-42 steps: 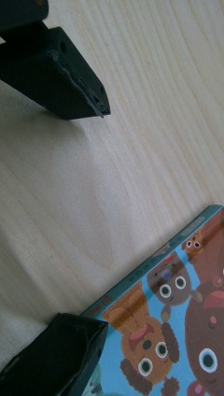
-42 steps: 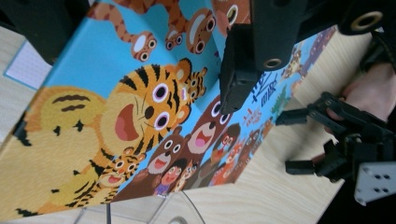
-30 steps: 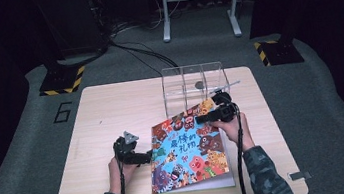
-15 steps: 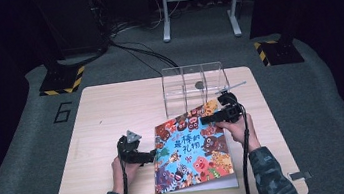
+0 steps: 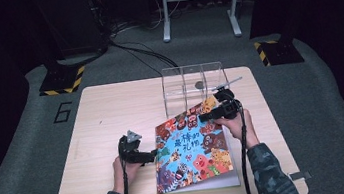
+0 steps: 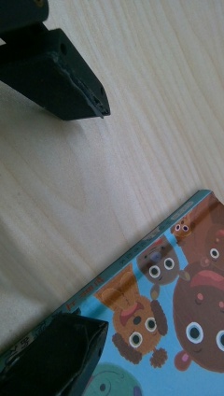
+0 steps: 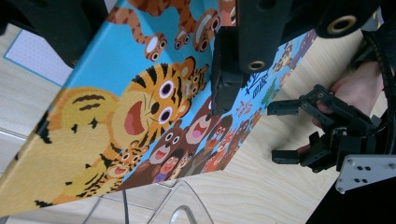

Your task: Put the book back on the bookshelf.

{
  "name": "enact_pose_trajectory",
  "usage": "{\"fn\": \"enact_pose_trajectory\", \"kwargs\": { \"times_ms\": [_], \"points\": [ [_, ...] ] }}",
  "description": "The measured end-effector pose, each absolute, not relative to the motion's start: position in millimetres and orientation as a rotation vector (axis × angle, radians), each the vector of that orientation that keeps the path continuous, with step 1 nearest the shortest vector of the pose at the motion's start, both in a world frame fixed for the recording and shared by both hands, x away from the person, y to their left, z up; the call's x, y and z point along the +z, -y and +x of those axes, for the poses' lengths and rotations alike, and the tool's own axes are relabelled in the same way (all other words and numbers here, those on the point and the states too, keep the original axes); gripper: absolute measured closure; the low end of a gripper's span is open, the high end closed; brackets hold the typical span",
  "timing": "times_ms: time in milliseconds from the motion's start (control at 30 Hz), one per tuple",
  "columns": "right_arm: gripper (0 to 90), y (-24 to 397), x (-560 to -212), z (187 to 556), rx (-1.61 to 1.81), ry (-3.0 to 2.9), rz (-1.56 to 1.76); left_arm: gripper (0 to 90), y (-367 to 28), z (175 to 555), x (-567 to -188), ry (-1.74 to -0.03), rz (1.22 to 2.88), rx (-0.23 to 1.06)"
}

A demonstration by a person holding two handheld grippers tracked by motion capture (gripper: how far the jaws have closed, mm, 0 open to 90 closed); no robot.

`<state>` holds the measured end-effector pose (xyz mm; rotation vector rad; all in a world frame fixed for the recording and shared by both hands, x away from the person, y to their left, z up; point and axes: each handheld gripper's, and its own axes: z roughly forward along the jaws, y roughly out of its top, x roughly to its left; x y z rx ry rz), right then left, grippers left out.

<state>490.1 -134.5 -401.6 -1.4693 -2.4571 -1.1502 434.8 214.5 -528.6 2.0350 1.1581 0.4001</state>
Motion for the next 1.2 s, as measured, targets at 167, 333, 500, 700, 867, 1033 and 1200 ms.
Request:
{"fn": "enact_pose_trajectory", "kwargs": {
  "times_ms": [167, 333, 500, 700, 867, 1033, 1200],
  "points": [
    [58.5, 127.8, -396.1, 494.9, -1.118, 2.470, -1.466, 0.7, -214.0, 435.4, -528.8, -1.148, 2.040, 0.412],
    [64.1, 122.3, -388.1, 496.1, -1.121, 2.464, -1.459, 0.6, -214.0, 435.7, -528.6, -1.146, 2.046, 0.410],
    [65.8, 118.8, -382.8, 494.9, -1.126, 2.483, -1.468, 0.6, -214.4, 436.0, -529.0, -1.137, 2.045, 0.410],
    [66.5, 115.7, -379.2, 492.1, -1.132, 2.501, -1.475, 0.7, -214.2, 436.6, -529.3, -1.140, 2.030, 0.398],
    [67.0, 114.6, -376.8, 489.4, -1.138, 2.515, -1.478, 0.7, -215.6, 436.9, -529.0, -1.137, 2.030, 0.391],
    [66.8, 114.6, -376.0, 489.0, -1.139, 2.515, -1.475, 0.7, -216.2, 437.2, -528.0, -1.115, 2.074, 0.399],
    [65.9, 115.3, -378.9, 493.3, -1.129, 2.489, -1.480, 0.2, -214.0, 437.6, -527.9, -1.116, 2.082, 0.403]
  ]
}}
